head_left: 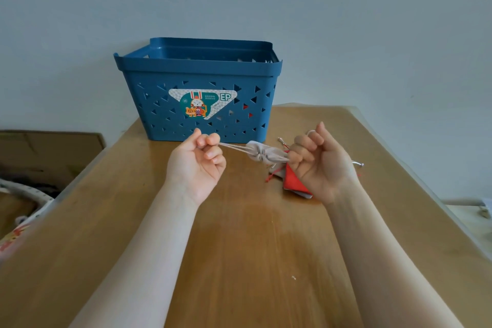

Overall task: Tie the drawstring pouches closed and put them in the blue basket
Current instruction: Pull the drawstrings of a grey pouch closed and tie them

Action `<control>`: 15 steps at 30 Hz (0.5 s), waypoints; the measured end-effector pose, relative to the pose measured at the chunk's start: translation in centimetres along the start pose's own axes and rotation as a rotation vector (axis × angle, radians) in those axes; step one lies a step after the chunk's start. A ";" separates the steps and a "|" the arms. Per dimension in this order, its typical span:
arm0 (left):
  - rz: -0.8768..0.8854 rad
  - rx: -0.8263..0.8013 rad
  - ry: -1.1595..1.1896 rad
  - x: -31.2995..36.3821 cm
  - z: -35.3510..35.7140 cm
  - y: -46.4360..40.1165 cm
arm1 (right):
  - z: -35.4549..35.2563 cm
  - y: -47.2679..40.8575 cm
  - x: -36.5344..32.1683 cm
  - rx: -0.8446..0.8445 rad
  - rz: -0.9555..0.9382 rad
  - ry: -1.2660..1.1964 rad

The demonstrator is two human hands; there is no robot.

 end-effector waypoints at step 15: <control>0.332 0.081 -0.902 1.4 3.3 2.7 | 3.0 2.0 3.8 -0.154 -0.159 1.197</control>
Point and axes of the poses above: each hand's wrist, its own y-axis away from the middle knuckle, its own z-axis out of the palm, x = y × z, the point moved 5 cm from there along -y, towards the middle knuckle, and after that the axes turned 9 degrees about -y, right-handed, at the moved point
